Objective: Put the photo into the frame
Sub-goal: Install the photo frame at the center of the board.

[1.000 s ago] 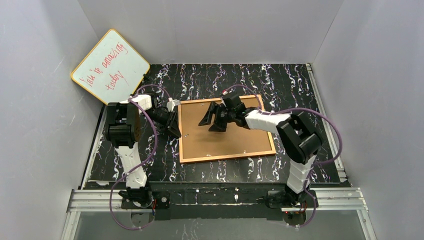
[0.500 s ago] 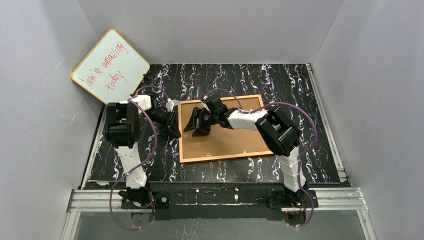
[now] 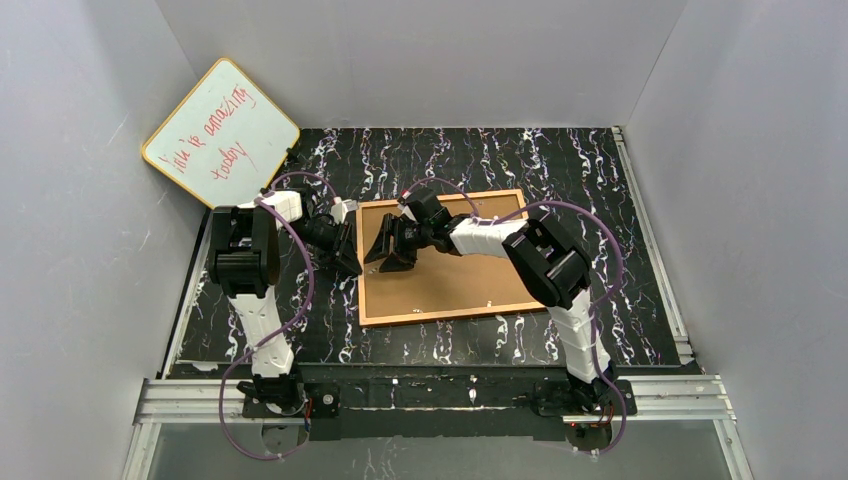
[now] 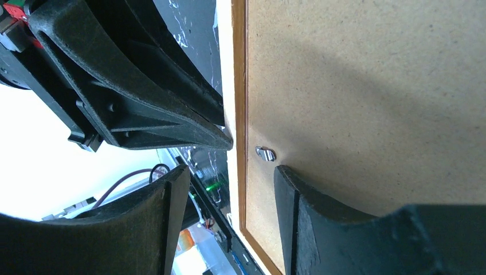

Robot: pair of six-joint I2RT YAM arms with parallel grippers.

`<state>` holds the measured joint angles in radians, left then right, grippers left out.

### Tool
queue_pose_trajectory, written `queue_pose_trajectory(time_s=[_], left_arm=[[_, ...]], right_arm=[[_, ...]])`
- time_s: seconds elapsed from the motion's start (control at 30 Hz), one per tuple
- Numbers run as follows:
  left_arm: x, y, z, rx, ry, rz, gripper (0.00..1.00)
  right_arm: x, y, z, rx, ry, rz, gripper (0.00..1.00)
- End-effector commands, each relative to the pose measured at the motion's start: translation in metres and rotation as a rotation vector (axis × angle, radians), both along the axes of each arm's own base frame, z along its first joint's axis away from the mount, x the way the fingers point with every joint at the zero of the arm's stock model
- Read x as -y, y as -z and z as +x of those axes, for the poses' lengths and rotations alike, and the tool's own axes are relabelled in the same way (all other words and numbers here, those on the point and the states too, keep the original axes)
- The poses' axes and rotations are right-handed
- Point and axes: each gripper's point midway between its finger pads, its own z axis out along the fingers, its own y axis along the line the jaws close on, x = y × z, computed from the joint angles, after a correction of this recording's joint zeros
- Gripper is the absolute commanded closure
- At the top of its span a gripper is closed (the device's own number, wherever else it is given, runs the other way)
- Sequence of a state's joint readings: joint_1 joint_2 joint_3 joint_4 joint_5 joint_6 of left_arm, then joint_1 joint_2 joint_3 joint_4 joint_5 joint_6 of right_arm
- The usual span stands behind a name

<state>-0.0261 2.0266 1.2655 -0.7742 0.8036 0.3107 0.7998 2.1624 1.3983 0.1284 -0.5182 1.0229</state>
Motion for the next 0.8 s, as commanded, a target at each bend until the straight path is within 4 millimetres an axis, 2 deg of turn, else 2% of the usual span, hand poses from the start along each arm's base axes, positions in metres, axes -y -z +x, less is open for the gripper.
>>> queue_pose_trajectory(time_s=[0.0, 0.77], left_arm=[[-0.012, 0.028, 0.014, 0.13, 0.064, 0.123, 0.86], [-0.01, 0.029, 0.011, 0.137, 0.08, 0.115, 0.88]], right_arm=[[-0.006, 0.002, 0.003, 0.005, 0.005, -0.002, 0.36], [-0.019, 0.013, 0.015, 0.007, 0.018, 0.012, 0.41]])
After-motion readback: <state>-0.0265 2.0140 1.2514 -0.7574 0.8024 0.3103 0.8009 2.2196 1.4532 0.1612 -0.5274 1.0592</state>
